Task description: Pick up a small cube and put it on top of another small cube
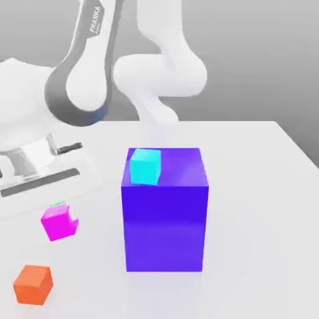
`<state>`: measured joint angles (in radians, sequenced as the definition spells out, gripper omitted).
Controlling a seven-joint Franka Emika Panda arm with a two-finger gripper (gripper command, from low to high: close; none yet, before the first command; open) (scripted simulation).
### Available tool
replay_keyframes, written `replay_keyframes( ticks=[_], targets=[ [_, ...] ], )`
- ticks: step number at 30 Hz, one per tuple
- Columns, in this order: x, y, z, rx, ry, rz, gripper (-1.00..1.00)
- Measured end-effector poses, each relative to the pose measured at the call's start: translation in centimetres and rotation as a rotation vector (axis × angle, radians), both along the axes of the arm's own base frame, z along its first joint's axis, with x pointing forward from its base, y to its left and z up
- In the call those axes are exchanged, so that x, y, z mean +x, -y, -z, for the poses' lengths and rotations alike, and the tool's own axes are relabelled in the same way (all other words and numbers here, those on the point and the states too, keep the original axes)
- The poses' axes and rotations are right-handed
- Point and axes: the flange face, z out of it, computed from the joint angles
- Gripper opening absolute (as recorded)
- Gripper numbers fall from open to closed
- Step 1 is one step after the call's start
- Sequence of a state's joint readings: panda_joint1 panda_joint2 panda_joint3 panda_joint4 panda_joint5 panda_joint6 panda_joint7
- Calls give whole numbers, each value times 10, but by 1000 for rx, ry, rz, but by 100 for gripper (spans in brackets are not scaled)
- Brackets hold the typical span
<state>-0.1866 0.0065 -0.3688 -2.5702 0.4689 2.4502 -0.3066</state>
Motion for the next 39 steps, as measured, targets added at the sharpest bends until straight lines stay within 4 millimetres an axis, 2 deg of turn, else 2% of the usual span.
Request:
replay_keyframes(
  ticks=[7,11,24,30,39],
  targets=[
    [-57,33,10,-12,-43,-86,-100],
    [-88,44,15,-24,-54,-145,-100],
    [-174,53,23,-120,-35,-349,-100],
    [-170,33,10,-272,-10,-567,-100],
    [-161,16,50,-215,25,-620,-100]
  ],
)
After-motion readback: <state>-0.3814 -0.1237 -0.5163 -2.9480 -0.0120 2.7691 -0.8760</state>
